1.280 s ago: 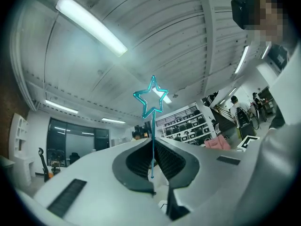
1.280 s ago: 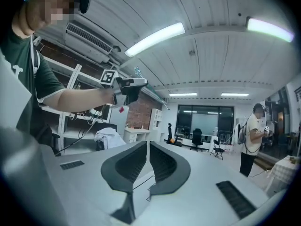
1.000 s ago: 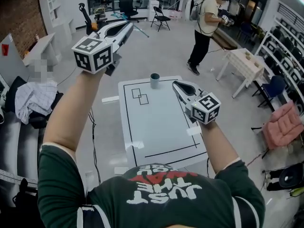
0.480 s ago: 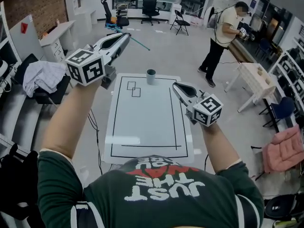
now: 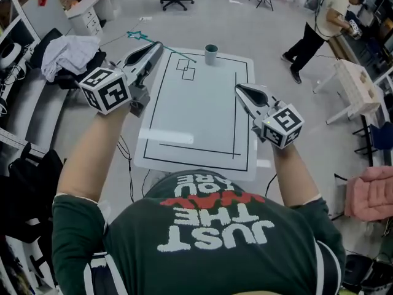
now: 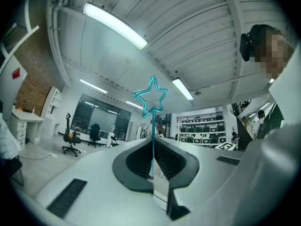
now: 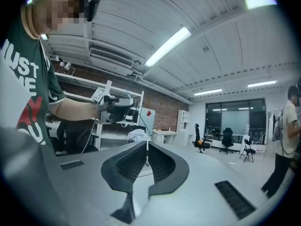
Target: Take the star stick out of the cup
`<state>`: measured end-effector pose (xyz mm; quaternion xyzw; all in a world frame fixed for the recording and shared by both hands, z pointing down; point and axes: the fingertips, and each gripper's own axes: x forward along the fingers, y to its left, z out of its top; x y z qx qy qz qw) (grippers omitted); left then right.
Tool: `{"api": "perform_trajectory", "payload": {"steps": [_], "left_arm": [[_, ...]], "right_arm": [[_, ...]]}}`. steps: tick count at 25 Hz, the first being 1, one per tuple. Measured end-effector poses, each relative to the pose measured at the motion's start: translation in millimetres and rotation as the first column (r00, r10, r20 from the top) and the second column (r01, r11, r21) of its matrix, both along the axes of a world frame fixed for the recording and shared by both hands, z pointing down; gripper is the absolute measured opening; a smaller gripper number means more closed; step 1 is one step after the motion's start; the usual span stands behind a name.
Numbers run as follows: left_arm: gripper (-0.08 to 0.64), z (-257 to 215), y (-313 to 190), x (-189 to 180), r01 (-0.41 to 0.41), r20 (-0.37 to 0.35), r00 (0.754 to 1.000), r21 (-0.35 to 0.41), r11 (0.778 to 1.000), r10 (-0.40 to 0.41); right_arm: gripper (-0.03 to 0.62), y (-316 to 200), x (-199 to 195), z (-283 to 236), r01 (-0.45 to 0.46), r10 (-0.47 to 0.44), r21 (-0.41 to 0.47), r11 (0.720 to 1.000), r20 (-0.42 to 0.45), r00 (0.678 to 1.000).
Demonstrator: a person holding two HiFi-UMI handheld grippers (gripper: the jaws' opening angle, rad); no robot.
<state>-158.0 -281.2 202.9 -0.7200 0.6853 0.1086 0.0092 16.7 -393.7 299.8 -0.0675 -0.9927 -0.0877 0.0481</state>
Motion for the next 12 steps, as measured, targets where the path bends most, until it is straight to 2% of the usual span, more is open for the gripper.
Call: {"api": "perform_trajectory", "payload": {"steps": [3,8,12], "left_arm": [[0.018,35.4,17.9,-10.4,-0.003,-0.025,1.000,-0.036,0.999,0.002],[0.018,100.1,36.1,-39.0,-0.048,-0.161,0.986,-0.088,0.995,0.033],[0.018,142.0,50.1,-60.9,-0.086,-0.243,0.969,-0.114,0.990,0.056]], "right_arm": [[0.035,15.3,-8.8,15.3,-0.004,0.003,-0.024,1.000,-0.020,1.000],[0.035,34.0,-29.3,46.9,-0.046,0.040,-0.071,0.996,-0.080,0.996],[0.035,47.6,-39.5,72.2,-0.098,0.084,-0.128,0.987,-0.109,0.991]]}}
